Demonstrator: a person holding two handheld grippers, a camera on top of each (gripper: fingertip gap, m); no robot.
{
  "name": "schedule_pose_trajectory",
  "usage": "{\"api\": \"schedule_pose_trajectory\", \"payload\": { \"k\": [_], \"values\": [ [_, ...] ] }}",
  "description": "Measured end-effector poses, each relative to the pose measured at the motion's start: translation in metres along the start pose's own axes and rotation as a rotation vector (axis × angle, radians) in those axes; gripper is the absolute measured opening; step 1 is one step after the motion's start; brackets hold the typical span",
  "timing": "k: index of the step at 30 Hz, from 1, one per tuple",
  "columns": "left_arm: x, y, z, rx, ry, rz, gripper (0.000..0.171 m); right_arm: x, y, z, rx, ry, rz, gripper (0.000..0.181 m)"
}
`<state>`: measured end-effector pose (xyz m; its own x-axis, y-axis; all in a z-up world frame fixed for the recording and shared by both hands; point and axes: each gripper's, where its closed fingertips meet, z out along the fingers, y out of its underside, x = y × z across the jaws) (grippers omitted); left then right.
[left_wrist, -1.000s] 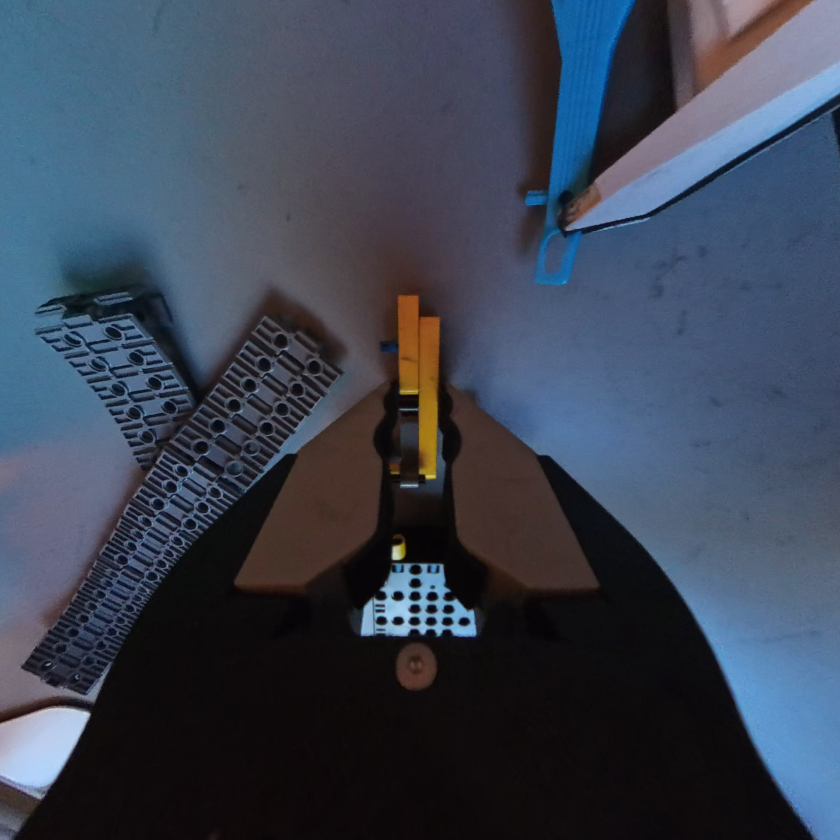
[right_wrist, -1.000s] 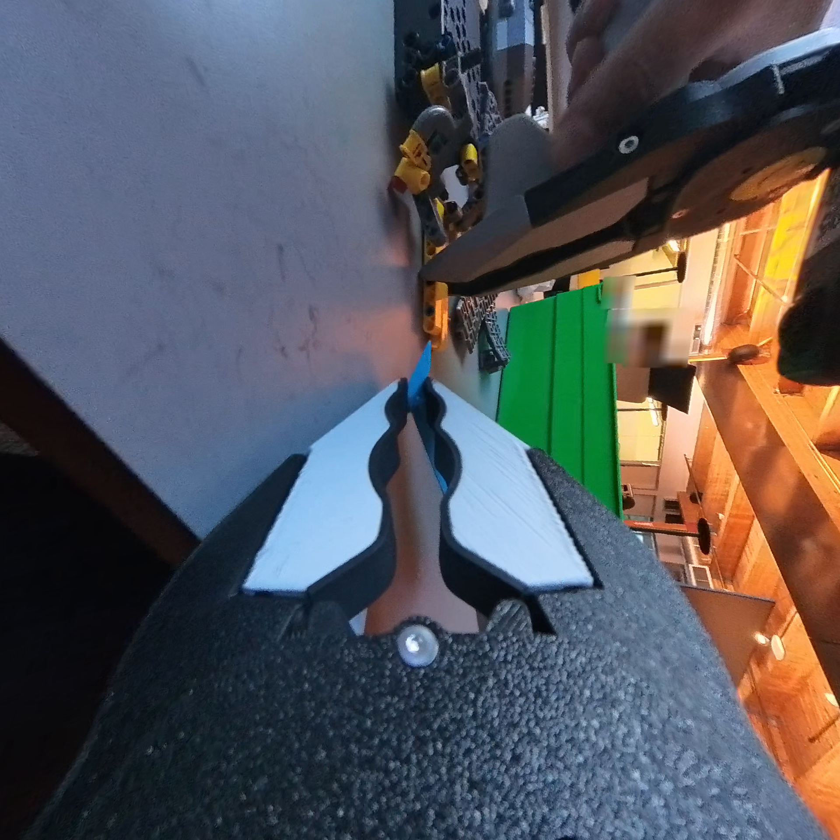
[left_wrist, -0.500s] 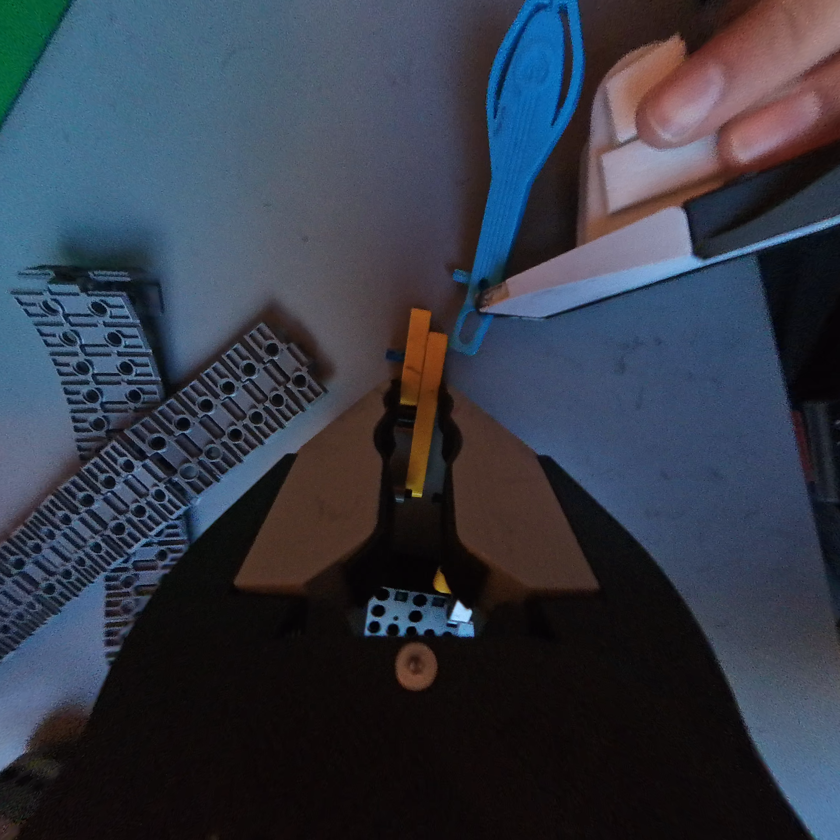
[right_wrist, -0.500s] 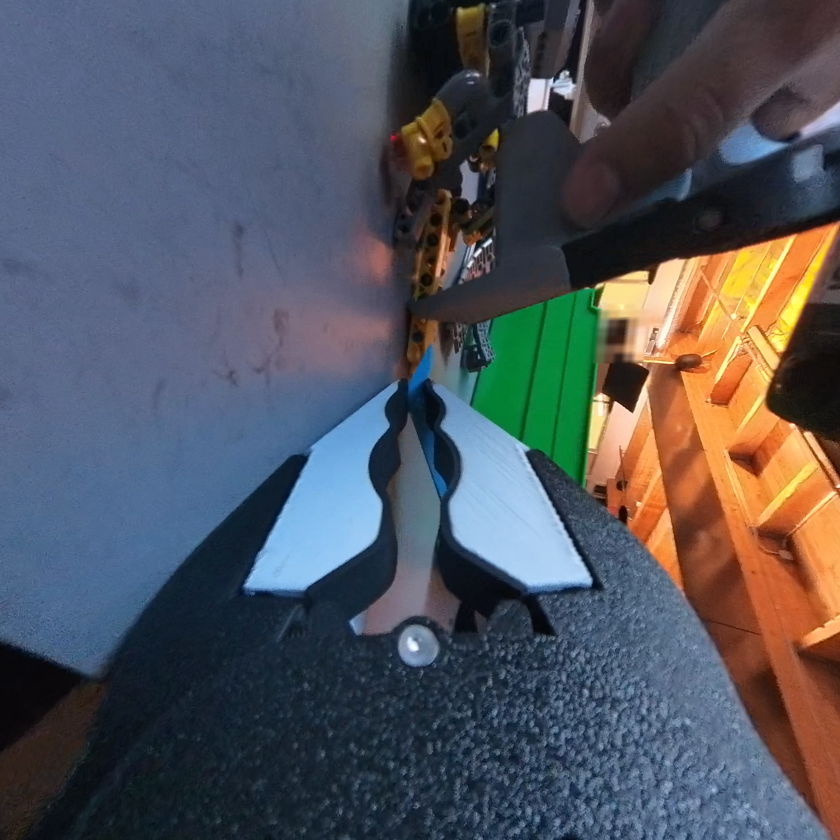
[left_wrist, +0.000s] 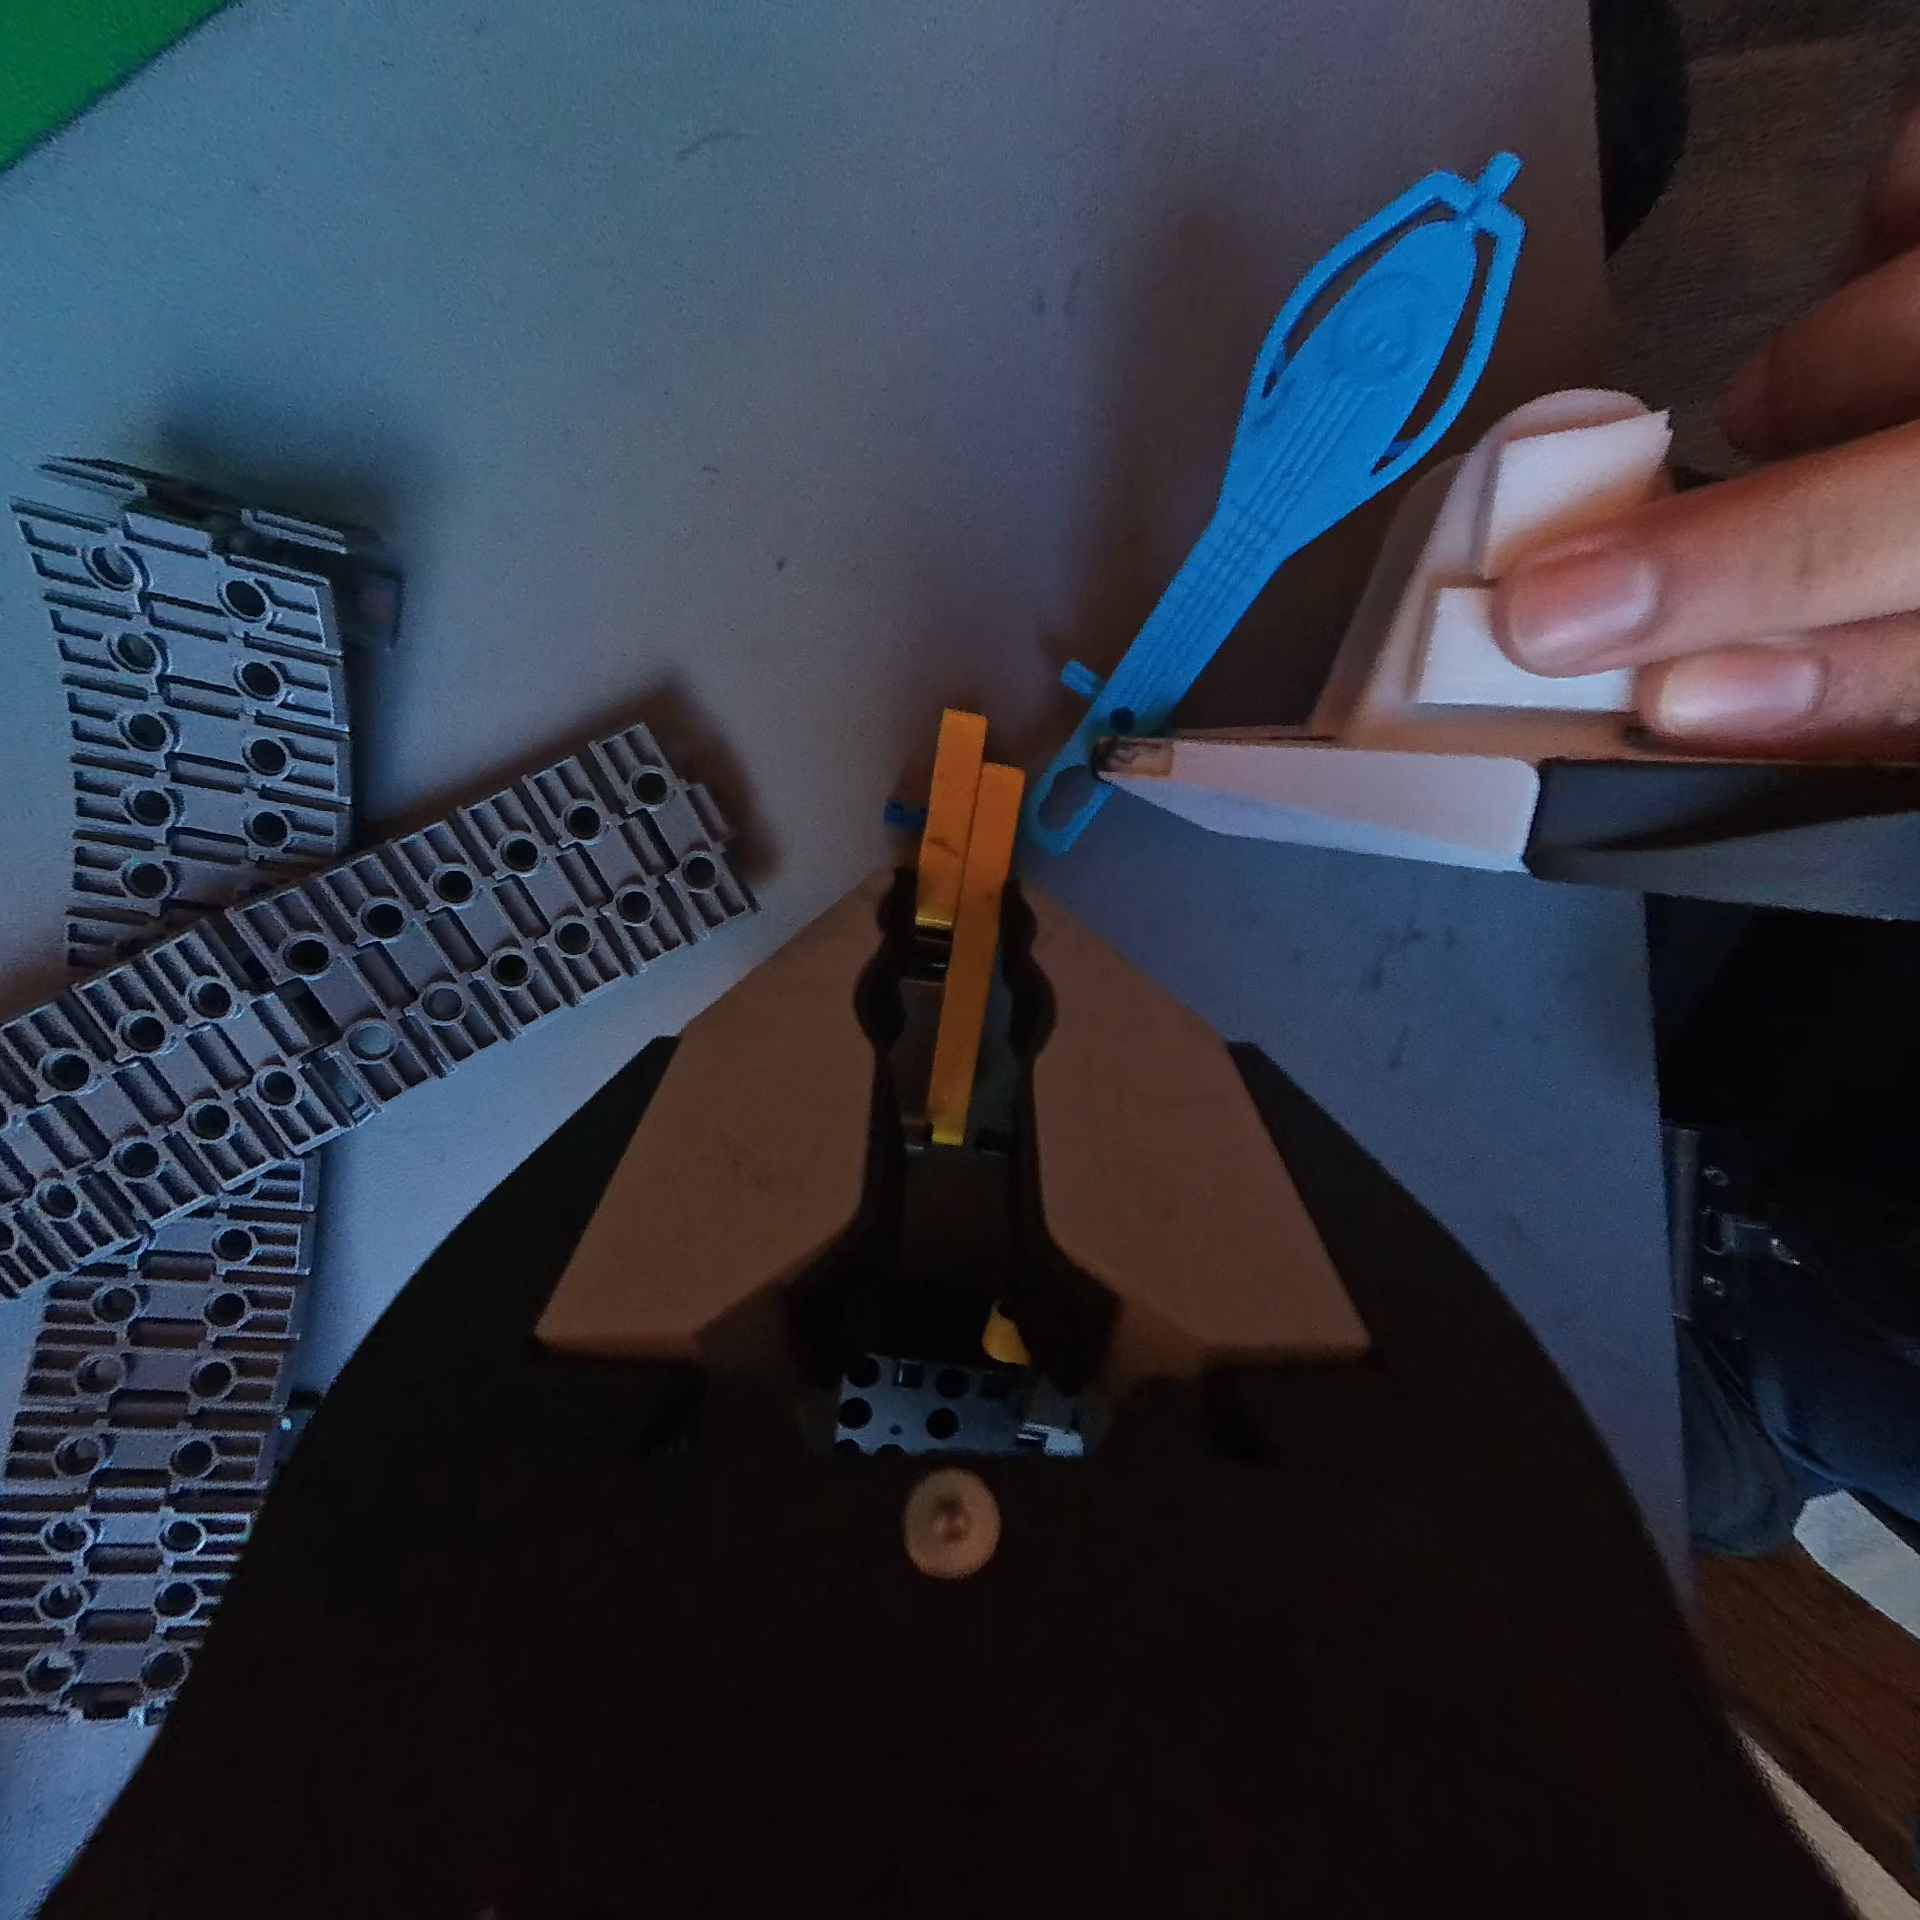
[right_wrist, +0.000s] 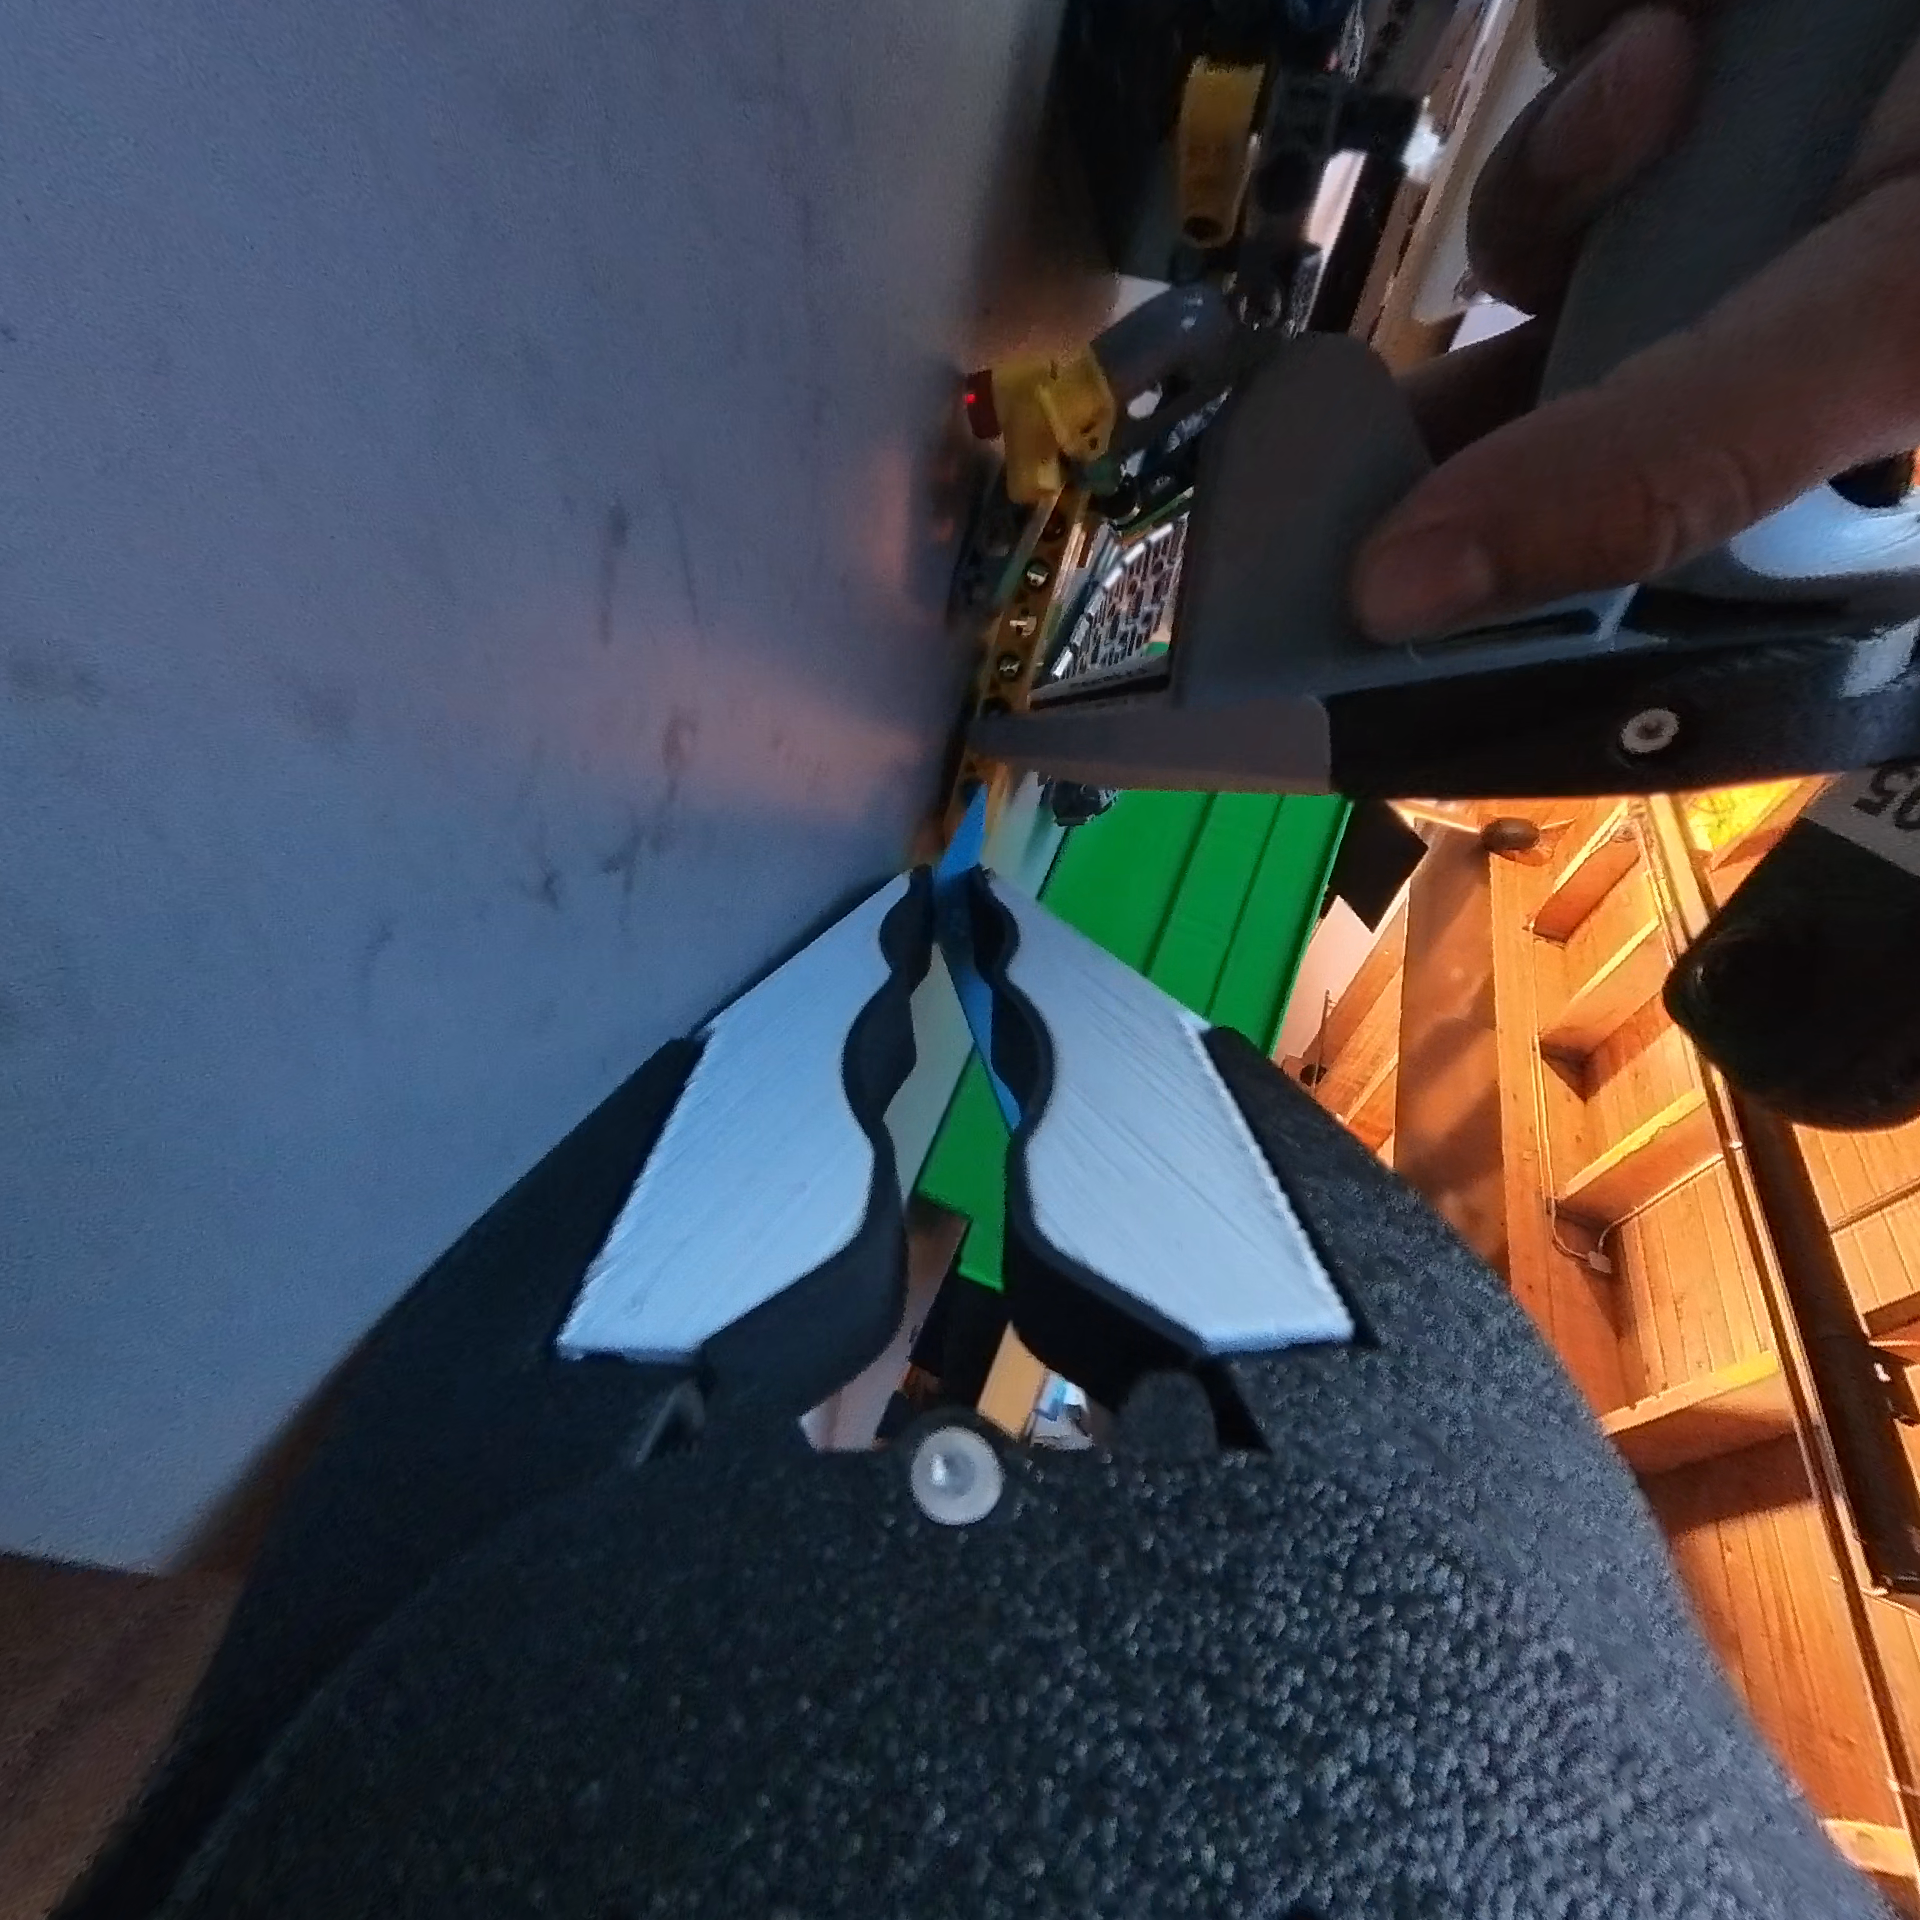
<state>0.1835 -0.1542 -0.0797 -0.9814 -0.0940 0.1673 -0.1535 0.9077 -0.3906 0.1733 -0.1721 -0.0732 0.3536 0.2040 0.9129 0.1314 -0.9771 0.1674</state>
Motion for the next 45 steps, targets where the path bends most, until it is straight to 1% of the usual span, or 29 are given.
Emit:
{"api": "schedule_pose_trajectory", "payload": {
  "k": [1,5,11,16,22,29,32,34,37,40,43,45],
  "values": [
    [0.000,0.000,0.000,0.001,0.001,-0.001,0.014,0.001,-0.001,0.000,-0.002,0.004,-0.001,0.005],
    [-0.001,-0.001,0.000,0.010,0.005,-0.007,0.014,0.001,-0.002,0.003,-0.015,-0.008,-0.003,0.005],
    [-0.001,-0.001,0.000,0.022,0.015,-0.002,0.014,-0.001,-0.001,0.004,-0.040,-0.030,-0.062,0.005],
    [-0.002,-0.002,0.000,0.027,0.013,-0.009,0.014,-0.002,0.004,0.004,-0.086,-0.053,-0.084,0.005],
    [-0.002,-0.003,0.001,0.035,0.012,-0.016,0.014,-0.002,0.005,0.004,-0.110,-0.057,-0.082,0.005],
    [-0.002,-0.004,0.002,0.039,-0.029,0.002,0.014,-0.003,0.007,0.004,-0.142,-0.072,-0.025,0.005],
    [-0.003,-0.005,0.002,0.042,-0.036,-0.042,0.014,-0.004,0.008,0.004,-0.152,-0.075,0.023,0.005],
    [-0.002,-0.005,0.002,0.047,-0.049,-0.070,0.014,-0.004,0.008,0.003,-0.176,-0.072,0.018,0.004],
    [-0.001,-0.003,0.001,0.047,-0.074,-0.114,0.014,-0.005,0.009,0.003,-0.196,-0.105,0.024,0.004],
    [0.001,0.000,0.000,0.057,-0.081,-0.186,0.014,-0.004,0.008,0.003,-0.169,-0.092,0.028,0.005],
    [0.005,0.004,-0.002,0.094,-0.118,-0.227,0.014,-0.004,0.007,0.002,-0.128,-0.066,0.048,0.005],
    [0.006,0.008,-0.004,0.096,-0.137,-0.240,0.014,-0.004,0.007,0.002,-0.104,-0.059,0.070,0.005]
  ]
}}
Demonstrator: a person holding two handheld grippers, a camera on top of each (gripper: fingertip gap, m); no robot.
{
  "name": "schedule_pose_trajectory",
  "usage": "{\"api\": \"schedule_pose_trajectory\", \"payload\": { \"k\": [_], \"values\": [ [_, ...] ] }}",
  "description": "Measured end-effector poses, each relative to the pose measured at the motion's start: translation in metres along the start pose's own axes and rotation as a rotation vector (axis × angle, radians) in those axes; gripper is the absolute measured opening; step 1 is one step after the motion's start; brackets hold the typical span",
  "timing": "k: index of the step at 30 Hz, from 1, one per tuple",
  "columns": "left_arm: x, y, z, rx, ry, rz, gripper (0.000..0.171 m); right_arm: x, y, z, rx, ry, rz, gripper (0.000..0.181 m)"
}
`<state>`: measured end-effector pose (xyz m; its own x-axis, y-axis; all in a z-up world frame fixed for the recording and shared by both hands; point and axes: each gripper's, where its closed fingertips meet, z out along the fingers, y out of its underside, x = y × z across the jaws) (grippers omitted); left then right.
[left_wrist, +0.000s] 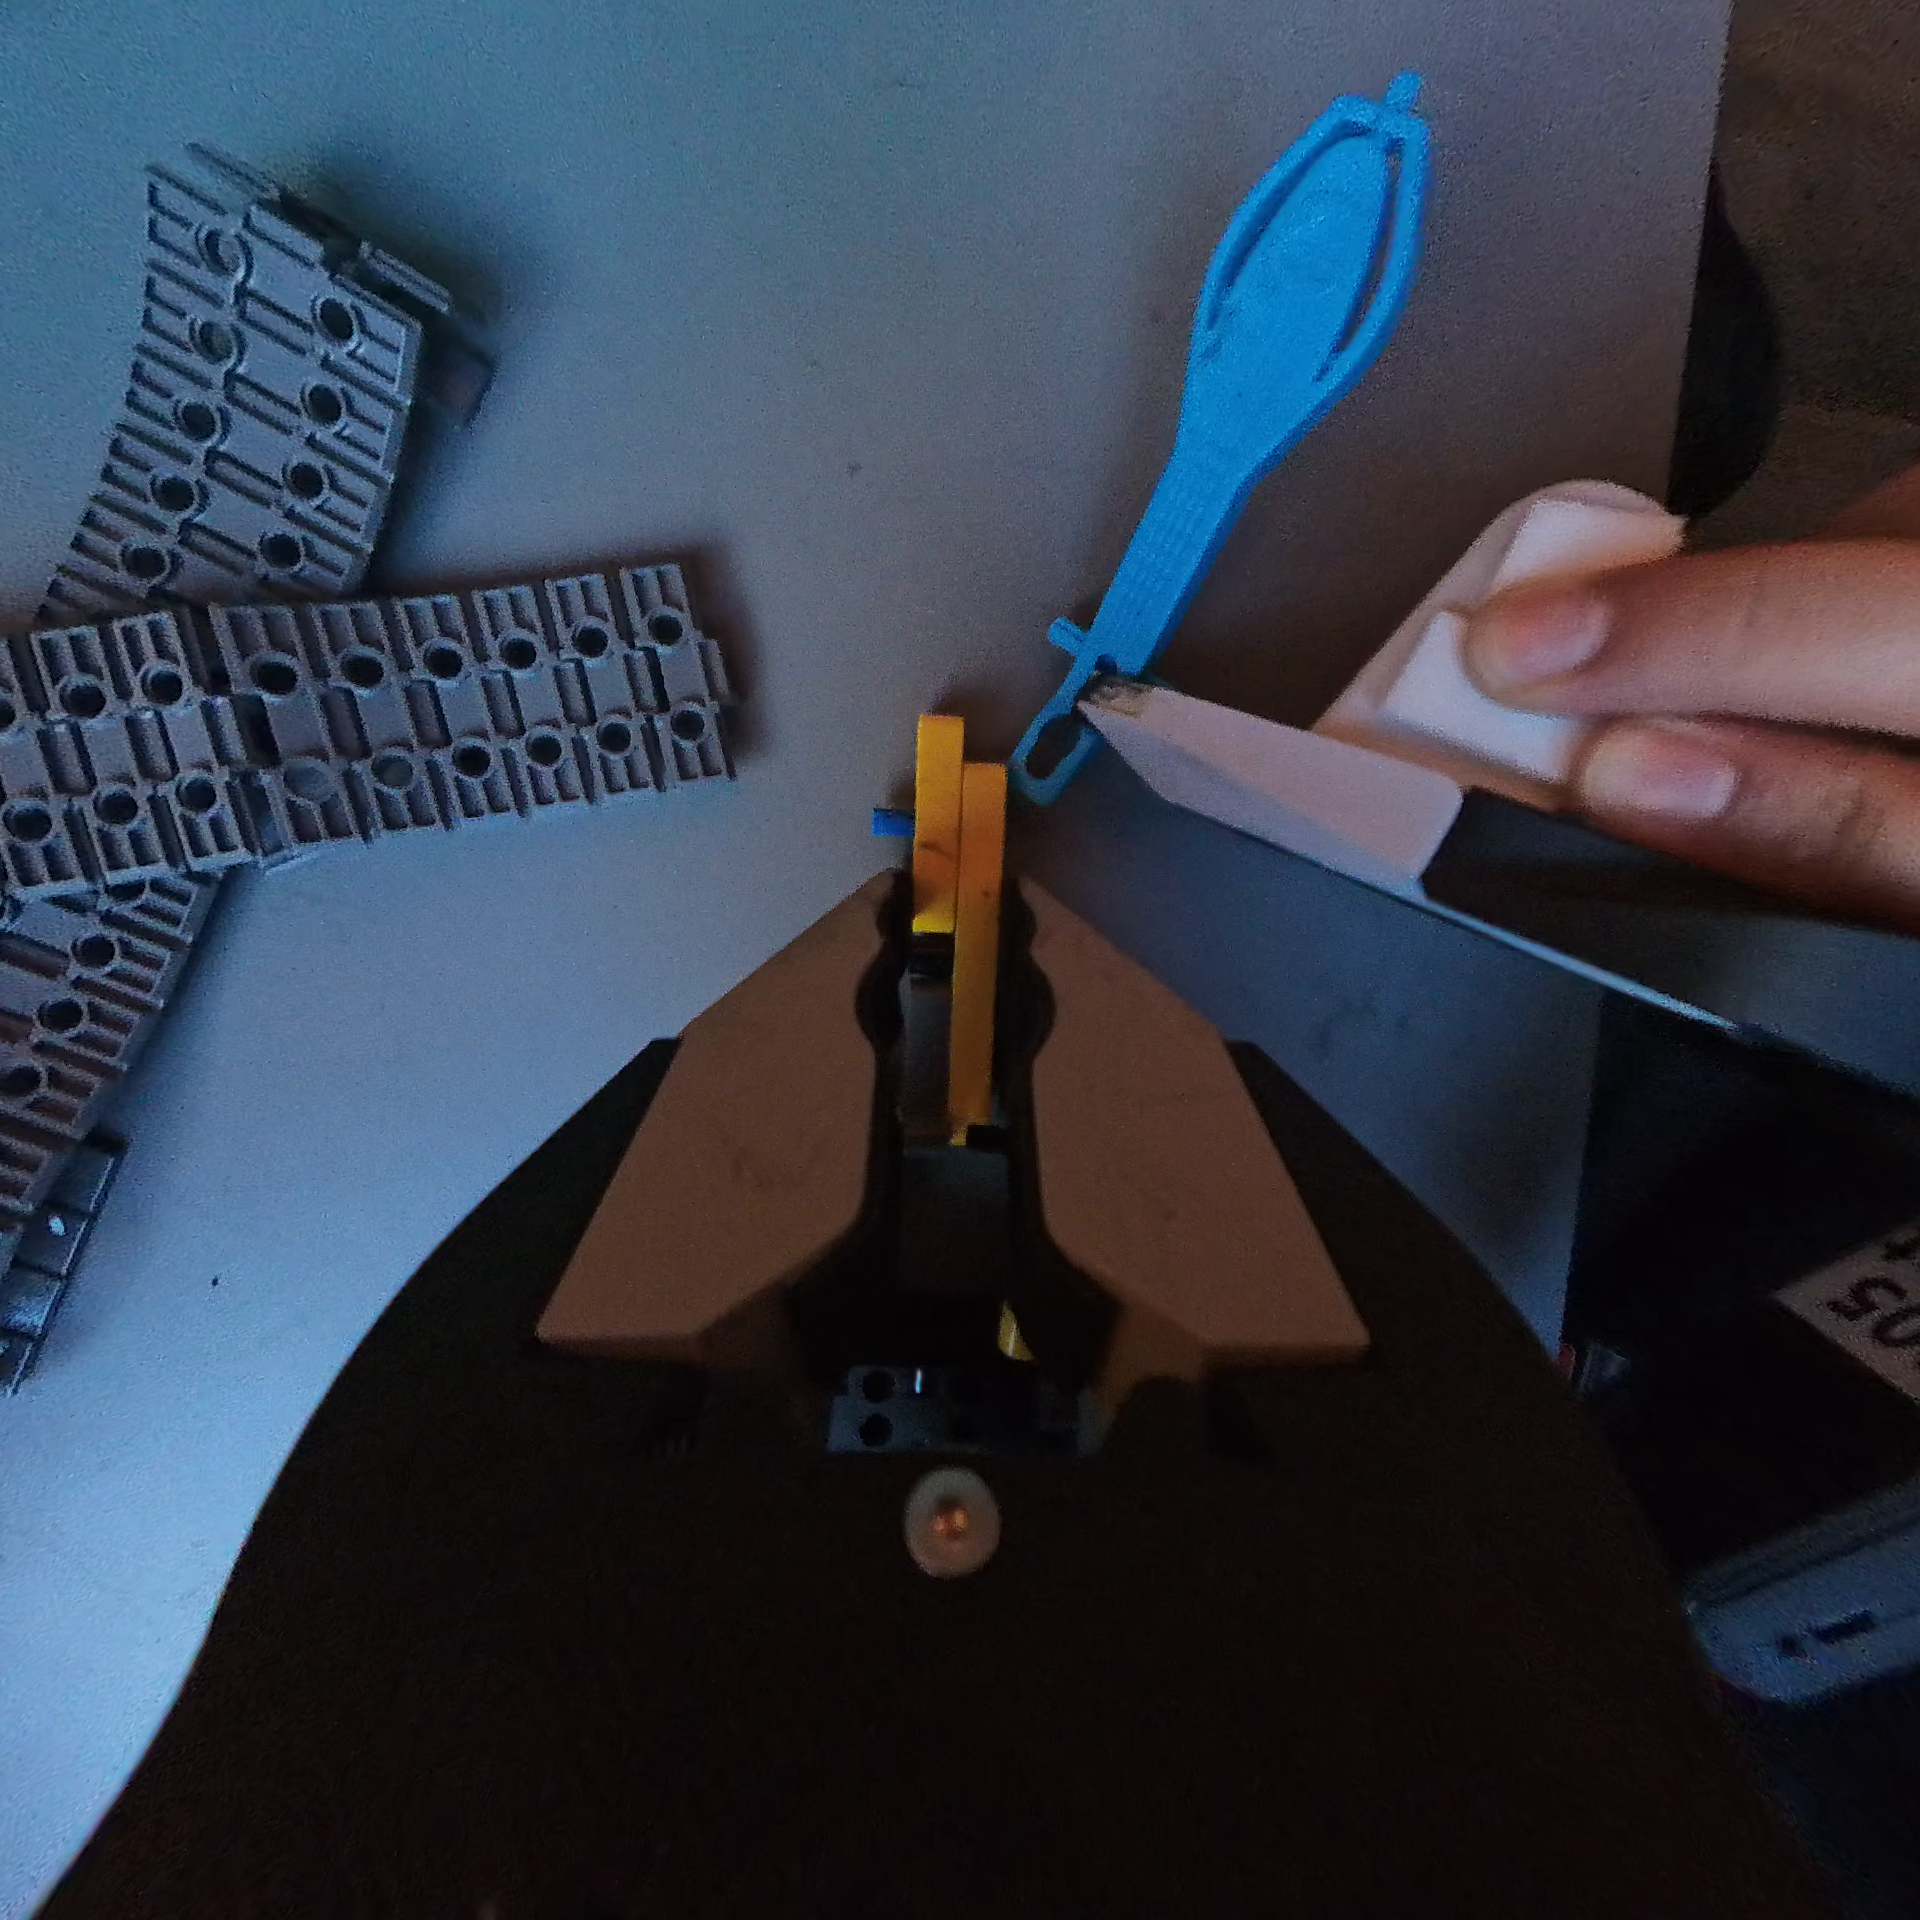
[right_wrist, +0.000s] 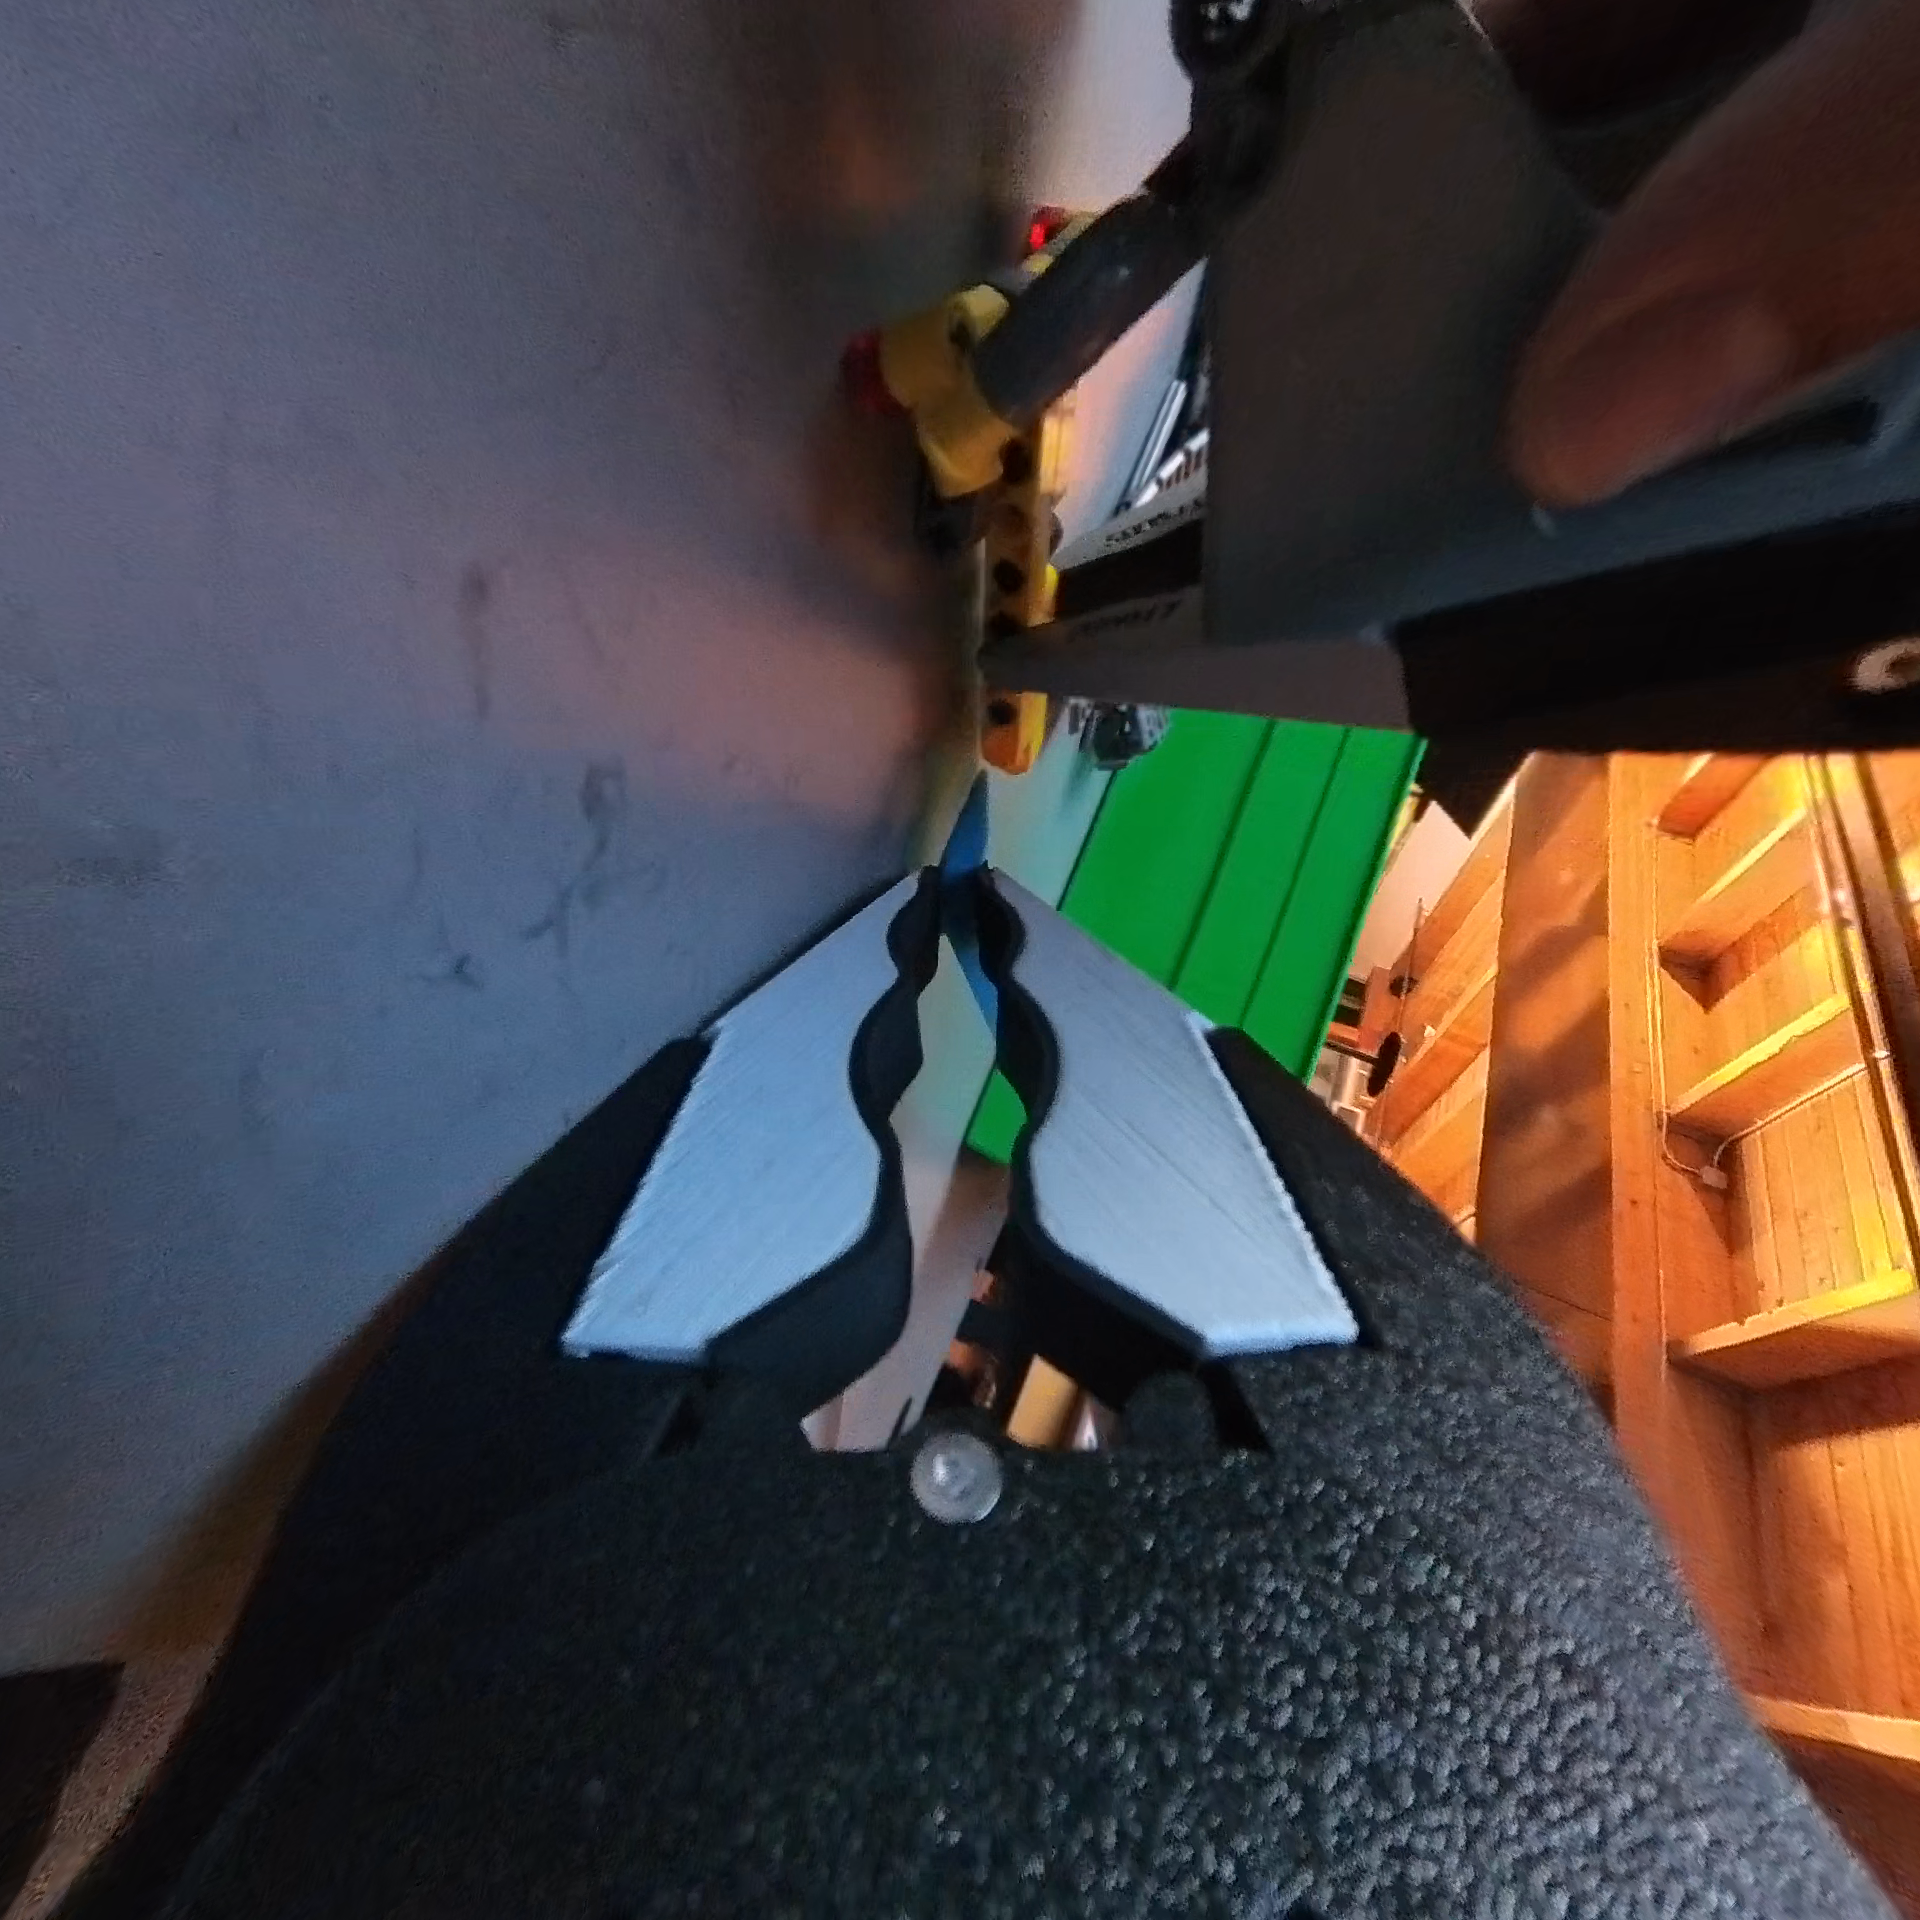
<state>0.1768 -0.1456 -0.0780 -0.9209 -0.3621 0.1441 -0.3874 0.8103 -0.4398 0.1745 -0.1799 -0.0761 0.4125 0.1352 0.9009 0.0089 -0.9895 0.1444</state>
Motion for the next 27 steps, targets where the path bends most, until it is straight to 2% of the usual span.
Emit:
{"api": "schedule_pose_trajectory", "payload": {
  "k": [14,17,21,27],
  "values": [
    [0.001,0.001,0.000,-0.035,0.077,0.030,0.016,0.001,-0.005,-0.006,0.212,0.032,0.057,0.006],
    [-0.001,0.002,-0.002,-0.051,0.031,0.058,0.019,0.001,-0.003,-0.008,0.224,0.047,0.052,0.005],
    [0.014,-0.001,-0.015,0.033,-0.051,0.265,0.020,0.001,-0.004,-0.014,0.261,0.081,0.079,0.005],
    [0.031,-0.011,-0.010,0.155,-0.217,0.698,0.019,0.001,-0.009,-0.020,0.300,0.085,0.104,0.005]
  ]
}}
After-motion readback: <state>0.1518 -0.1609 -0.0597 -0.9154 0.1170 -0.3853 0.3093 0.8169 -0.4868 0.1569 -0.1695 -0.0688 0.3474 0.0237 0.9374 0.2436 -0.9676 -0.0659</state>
